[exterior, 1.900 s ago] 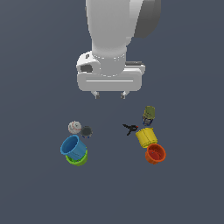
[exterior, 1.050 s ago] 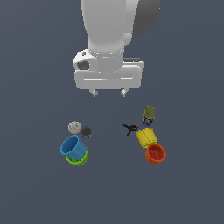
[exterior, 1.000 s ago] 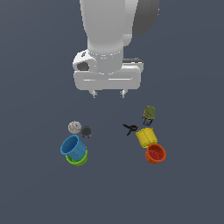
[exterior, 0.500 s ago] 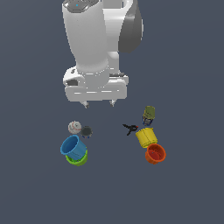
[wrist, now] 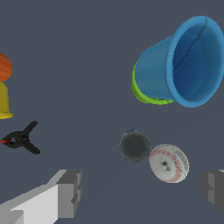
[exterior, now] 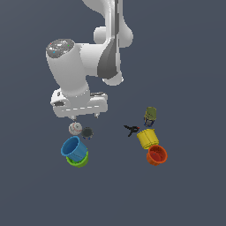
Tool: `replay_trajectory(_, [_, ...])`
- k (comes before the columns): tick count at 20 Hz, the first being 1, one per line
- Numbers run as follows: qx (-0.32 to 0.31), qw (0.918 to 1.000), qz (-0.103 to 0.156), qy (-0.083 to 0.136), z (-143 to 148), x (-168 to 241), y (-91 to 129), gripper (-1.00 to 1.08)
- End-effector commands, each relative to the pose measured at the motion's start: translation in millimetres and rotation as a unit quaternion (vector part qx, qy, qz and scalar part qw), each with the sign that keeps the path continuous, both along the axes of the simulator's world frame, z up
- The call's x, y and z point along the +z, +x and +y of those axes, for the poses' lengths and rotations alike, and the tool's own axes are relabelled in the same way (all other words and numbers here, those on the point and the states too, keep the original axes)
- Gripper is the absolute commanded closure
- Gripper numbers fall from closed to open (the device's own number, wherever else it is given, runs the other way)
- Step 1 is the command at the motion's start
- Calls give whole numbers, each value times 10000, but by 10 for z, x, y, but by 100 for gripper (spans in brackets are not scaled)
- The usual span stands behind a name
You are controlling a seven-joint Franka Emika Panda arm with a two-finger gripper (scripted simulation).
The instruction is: Pick up a designated object from a clutter of objects.
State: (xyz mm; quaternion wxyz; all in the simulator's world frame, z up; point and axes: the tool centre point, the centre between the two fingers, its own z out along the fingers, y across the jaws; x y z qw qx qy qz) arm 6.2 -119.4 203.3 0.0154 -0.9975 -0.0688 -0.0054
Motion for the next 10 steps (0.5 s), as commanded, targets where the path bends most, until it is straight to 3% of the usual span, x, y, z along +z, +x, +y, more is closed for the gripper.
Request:
replay_trajectory(1, [130,9999,-4,-21,-196,-214,-49,-92])
replay_trajectory(10, [493,9987,13,-109,-735,-805,-279,-92])
